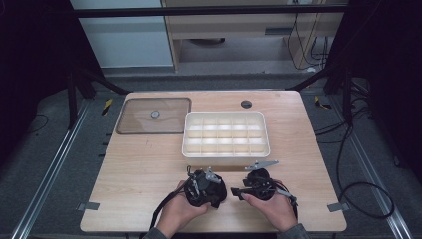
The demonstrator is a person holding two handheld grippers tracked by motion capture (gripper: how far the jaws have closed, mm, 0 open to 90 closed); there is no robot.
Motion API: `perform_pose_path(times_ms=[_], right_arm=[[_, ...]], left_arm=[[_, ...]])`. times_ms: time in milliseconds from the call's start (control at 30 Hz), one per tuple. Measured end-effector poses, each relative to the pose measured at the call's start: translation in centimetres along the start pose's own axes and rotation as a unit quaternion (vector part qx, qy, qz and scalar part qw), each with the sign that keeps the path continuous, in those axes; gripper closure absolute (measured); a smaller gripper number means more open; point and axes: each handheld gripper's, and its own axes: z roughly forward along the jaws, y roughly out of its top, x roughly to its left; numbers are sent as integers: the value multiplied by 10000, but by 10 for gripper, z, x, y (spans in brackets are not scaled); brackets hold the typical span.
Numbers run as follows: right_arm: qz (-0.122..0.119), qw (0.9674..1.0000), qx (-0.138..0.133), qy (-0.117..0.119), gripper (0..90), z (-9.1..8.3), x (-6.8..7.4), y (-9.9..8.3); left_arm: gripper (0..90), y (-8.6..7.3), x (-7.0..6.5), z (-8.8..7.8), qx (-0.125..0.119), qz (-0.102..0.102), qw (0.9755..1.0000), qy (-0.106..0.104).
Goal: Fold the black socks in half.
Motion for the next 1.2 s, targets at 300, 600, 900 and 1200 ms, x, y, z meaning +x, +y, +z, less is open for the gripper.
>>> perform_pose_path(times_ms=[300, 600, 900, 1200], right_arm=[[2, 10000, 19, 4, 395, 1, 0, 0], [33, 10000, -28, -20, 393, -4, -3, 0], [65, 10000, -47, -33, 391, -6, -5, 1], [75, 9999, -85, -46, 395, -7, -6, 3]], left_arm=[[756, 0, -3, -2, -43, 58, 10000, 37], [691, 5, -12, -5, -107, 163, 9998, 64], [680, 8, -18, 1, -149, 204, 9997, -23], [686, 10, -14, 9, -224, 107, 9996, -155]])
